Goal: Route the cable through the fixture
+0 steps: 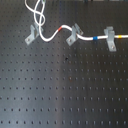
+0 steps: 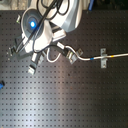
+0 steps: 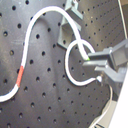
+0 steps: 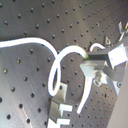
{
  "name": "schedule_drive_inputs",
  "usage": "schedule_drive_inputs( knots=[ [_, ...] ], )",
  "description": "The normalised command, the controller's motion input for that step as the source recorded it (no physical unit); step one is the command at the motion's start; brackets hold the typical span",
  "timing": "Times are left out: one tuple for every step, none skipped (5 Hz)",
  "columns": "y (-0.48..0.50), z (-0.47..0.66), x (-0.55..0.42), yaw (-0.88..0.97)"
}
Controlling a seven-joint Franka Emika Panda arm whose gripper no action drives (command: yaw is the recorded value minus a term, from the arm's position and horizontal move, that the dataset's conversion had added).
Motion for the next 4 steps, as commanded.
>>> schedule_drive_inputs(
  knots=[
    [-0.001,0.54,-0.155,0.0],
    [0.305,0.43,-0.226,0.25],
    [0.272,-0.01,0.16,0.36],
    [0.066,-0.31,0.382,0.0]
  ],
)
